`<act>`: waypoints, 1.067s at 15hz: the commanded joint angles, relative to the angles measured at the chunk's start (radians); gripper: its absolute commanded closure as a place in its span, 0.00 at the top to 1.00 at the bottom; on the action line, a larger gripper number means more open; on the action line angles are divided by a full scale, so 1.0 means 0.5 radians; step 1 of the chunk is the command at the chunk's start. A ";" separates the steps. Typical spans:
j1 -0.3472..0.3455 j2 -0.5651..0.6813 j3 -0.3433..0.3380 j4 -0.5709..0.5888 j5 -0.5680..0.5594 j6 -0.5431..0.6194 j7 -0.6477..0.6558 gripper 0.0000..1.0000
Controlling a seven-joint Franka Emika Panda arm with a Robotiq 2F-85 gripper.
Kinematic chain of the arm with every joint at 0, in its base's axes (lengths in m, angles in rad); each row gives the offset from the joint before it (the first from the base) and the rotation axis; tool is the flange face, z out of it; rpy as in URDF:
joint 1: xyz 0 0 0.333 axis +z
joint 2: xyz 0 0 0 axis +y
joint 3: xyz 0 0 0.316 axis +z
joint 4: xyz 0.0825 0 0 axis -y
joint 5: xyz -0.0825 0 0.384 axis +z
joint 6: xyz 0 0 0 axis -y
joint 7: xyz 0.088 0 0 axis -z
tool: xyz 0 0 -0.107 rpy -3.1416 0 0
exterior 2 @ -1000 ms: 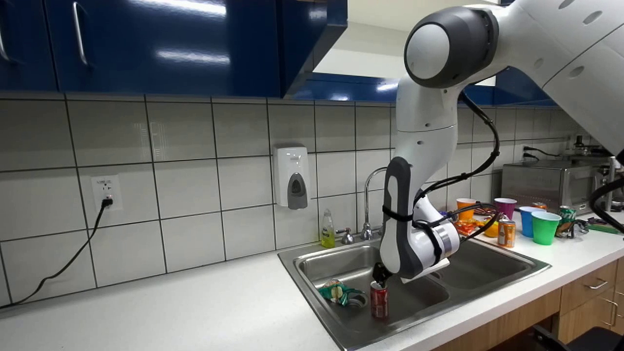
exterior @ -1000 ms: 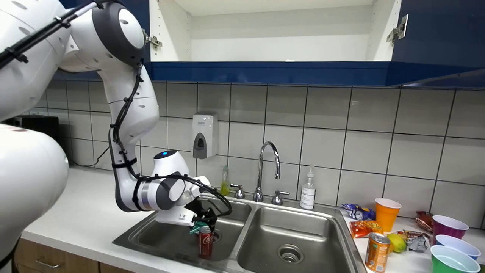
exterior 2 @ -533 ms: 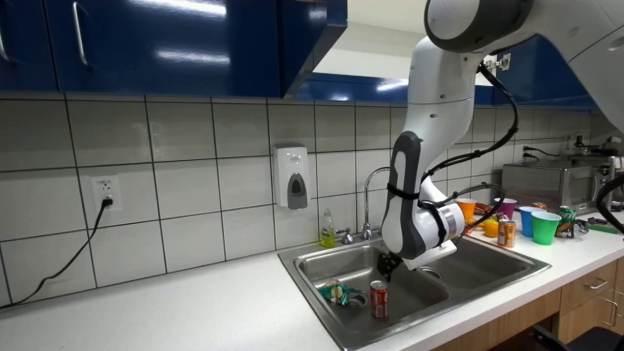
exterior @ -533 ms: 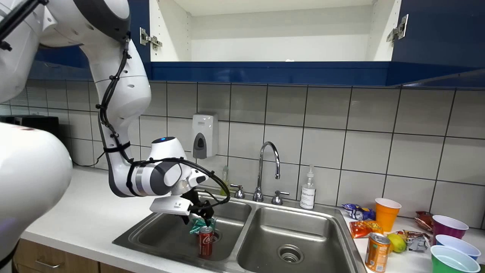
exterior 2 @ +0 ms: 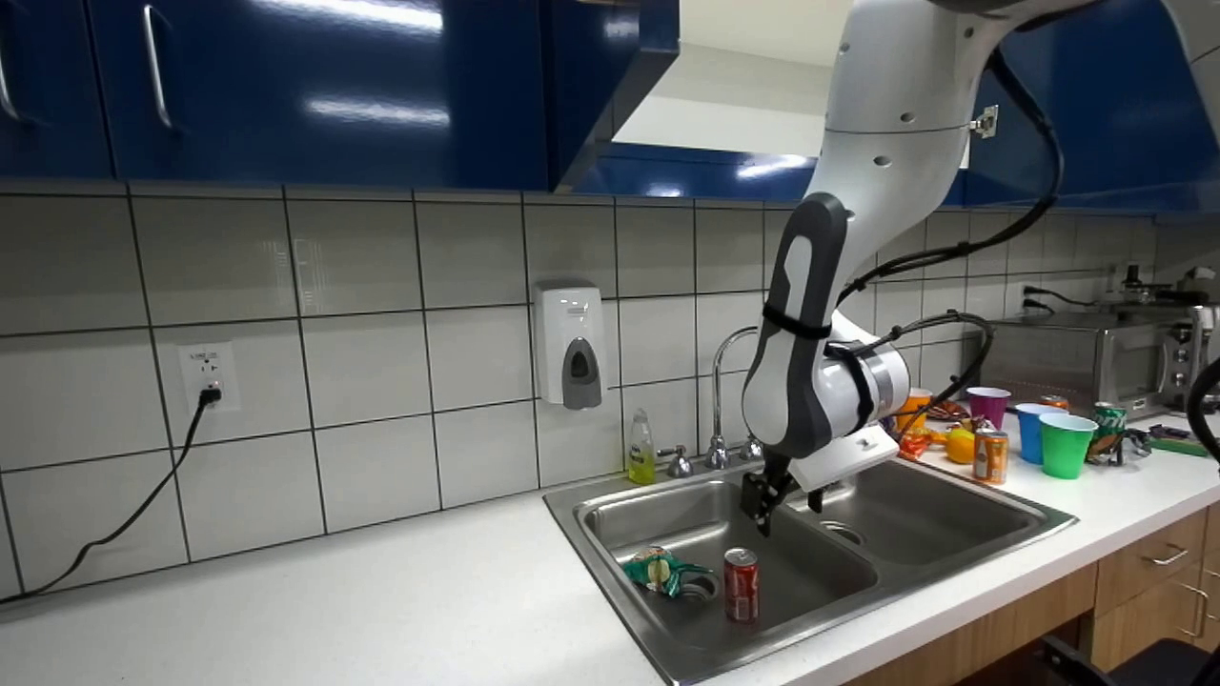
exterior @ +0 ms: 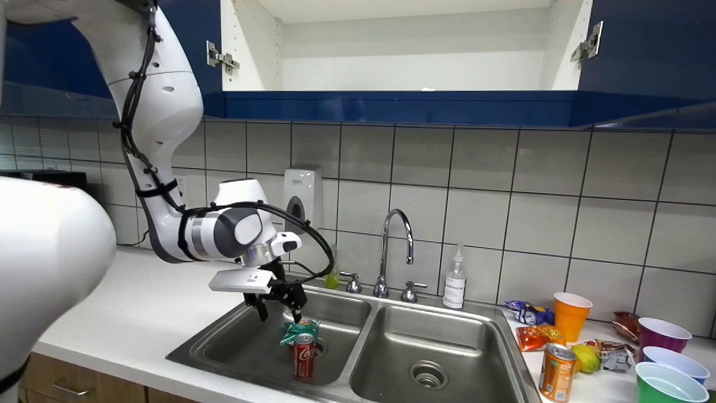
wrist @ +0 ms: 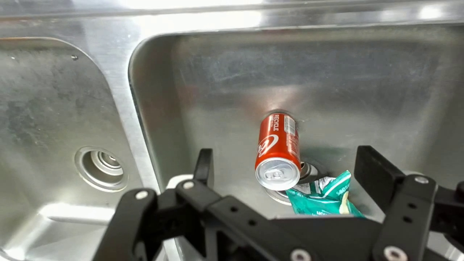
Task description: Remove the red can from the upper cabinet and put it in the sink on the left.
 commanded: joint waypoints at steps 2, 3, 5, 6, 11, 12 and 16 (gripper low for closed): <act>0.358 -0.195 -0.389 -0.051 -0.163 -0.236 0.046 1.00; 0.426 -0.214 -0.464 -0.052 -0.194 -0.263 0.057 1.00; 0.553 -0.242 -0.607 -0.046 -0.257 -0.327 0.077 1.00; 0.611 -0.258 -0.673 -0.041 -0.283 -0.359 0.085 1.00; 0.713 -0.225 -0.783 -0.020 -0.279 -0.394 0.043 1.00; 0.736 -0.242 -0.806 -0.021 -0.284 -0.411 0.043 1.00; 0.747 -0.260 -0.817 -0.021 -0.289 -0.421 0.043 1.00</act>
